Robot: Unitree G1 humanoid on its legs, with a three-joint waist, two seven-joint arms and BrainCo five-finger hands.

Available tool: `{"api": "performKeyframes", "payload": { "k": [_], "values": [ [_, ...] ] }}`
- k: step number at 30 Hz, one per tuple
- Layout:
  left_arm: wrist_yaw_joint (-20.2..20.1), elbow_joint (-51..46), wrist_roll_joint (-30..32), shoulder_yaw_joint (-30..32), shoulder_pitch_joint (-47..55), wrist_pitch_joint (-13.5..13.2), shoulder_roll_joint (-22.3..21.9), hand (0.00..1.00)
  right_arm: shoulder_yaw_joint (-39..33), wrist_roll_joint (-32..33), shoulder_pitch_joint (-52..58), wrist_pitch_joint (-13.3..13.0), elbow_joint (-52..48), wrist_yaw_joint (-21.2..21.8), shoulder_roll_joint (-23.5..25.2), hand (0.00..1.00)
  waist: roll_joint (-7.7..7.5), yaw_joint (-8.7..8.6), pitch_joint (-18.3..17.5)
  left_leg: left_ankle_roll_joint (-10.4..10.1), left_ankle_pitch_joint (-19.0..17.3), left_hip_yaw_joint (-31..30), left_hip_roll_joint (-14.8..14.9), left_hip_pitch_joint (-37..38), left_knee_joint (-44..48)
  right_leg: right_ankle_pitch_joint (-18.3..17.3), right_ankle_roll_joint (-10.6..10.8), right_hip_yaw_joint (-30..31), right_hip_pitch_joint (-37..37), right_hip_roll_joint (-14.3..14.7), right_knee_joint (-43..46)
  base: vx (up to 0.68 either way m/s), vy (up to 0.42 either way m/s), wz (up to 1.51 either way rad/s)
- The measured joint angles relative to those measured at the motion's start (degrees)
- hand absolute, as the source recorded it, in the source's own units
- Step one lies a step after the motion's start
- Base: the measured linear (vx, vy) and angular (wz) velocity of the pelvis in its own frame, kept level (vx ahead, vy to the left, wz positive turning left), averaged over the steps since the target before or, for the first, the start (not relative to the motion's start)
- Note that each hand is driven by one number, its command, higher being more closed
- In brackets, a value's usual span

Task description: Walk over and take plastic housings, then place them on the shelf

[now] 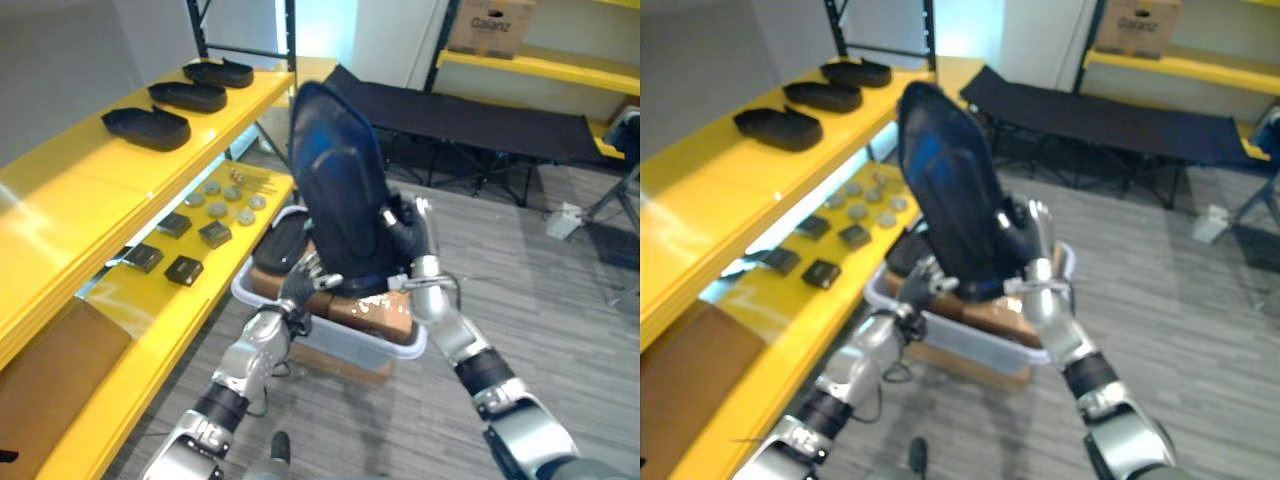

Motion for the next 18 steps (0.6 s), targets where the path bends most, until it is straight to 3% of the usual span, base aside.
{"api": "performKeyframes", "payload": {
  "k": [4,12,13,18],
  "values": [
    [0.05,1.25,-0.56,-0.10,-0.01,-1.84,-0.33,0.00,0.87,-1.32,1.14,-0.08,1.89,0.48,1.01,1.00,-0.61,-0.02,-0.60,0.00,0.00,-0.03,0.00,-0.01,0.00,-0.01,0.00,-0.02,-0.02,0.00,-0.01,0.00,0.000,0.00],
    [0.23,2.88,-2.25,-1.36,0.03,-2.63,-0.32,0.00,1.55,-1.68,1.52,-0.95,4.24,0.34,1.42,1.00,-0.99,-0.02,-1.03,-0.02,-0.01,-0.41,-0.10,-0.04,0.01,-0.01,0.00,-0.13,-0.01,-0.08,0.00,0.00,0.000,0.00],
    [0.30,2.88,-2.25,-1.42,0.03,-2.63,-0.32,1.00,1.57,-1.69,1.54,-1.18,4.33,0.31,1.41,1.00,-0.99,-0.02,-1.03,-0.03,-0.01,-0.42,-0.11,-0.04,0.00,-0.01,0.01,-0.14,-0.01,-0.09,0.00,0.00,0.000,0.00],
    [2.31,2.88,-2.10,-1.90,0.05,-2.64,-0.33,1.00,2.79,-1.65,2.28,-2.69,5.48,-1.19,1.45,1.00,-1.03,0.06,-1.06,-0.03,-0.01,-0.50,-0.16,-0.05,0.01,-0.02,0.01,-0.20,0.00,-0.13,0.00,0.00,0.000,0.00]
  ]
}}
